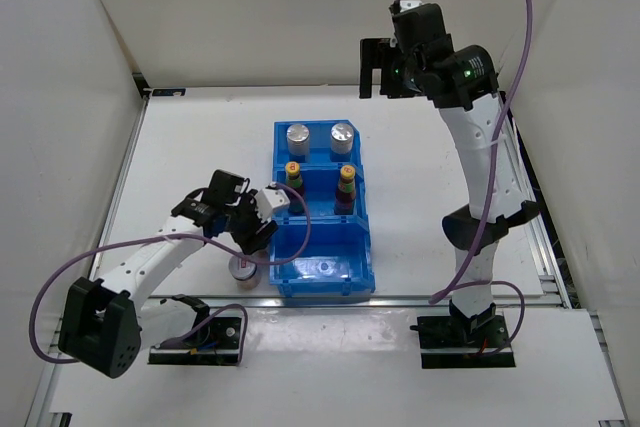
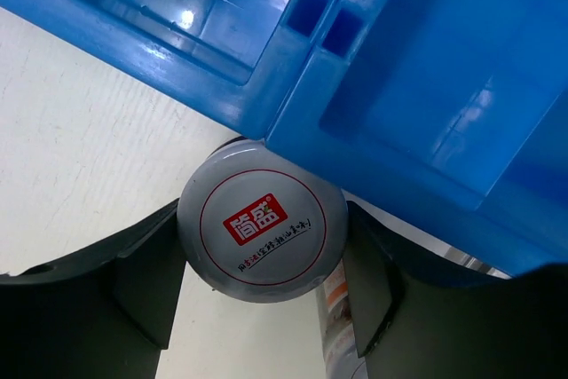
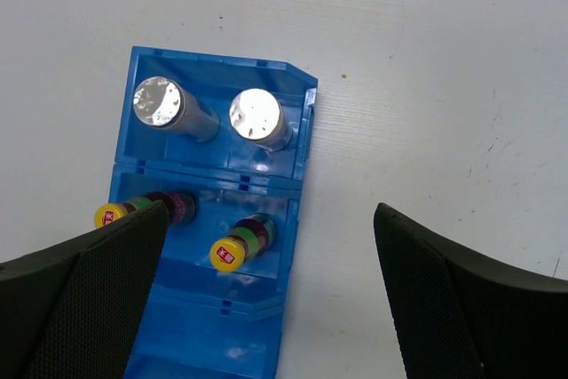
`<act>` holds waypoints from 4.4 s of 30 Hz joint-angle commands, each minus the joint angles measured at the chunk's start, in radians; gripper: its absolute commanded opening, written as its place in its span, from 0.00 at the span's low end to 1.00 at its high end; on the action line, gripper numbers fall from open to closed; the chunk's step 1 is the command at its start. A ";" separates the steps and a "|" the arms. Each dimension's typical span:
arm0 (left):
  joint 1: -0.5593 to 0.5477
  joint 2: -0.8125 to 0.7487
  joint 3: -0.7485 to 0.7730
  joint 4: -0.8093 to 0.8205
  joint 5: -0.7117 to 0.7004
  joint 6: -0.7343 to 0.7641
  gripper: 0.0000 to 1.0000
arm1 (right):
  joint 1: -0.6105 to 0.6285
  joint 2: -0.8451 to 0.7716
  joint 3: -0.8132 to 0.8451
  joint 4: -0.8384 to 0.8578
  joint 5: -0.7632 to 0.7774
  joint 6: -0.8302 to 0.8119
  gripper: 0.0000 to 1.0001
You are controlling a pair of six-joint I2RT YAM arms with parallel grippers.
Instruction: Organize the condiment bottles
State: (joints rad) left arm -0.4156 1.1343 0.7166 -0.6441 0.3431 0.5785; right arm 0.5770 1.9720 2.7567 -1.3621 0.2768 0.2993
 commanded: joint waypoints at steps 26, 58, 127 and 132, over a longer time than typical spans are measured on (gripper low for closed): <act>0.055 -0.104 0.381 -0.089 -0.270 -0.255 0.11 | -0.009 -0.105 -0.023 -0.272 -0.002 -0.015 1.00; -0.623 0.148 0.627 -0.062 -0.383 -0.635 0.11 | -0.009 -0.561 -0.597 -0.258 0.165 0.057 1.00; -0.528 -0.258 0.026 -0.496 -0.837 -1.689 1.00 | -0.009 -0.618 -0.850 -0.112 -0.039 -0.025 1.00; -0.508 -0.211 0.001 -0.486 -0.837 -1.714 1.00 | -0.009 -0.608 -0.850 -0.112 -0.048 -0.025 1.00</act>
State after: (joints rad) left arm -0.9398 0.8997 0.7338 -1.1423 -0.4831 -1.0954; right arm 0.5697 1.3567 1.8812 -1.3594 0.2462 0.2802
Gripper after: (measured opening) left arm 0.999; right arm 0.995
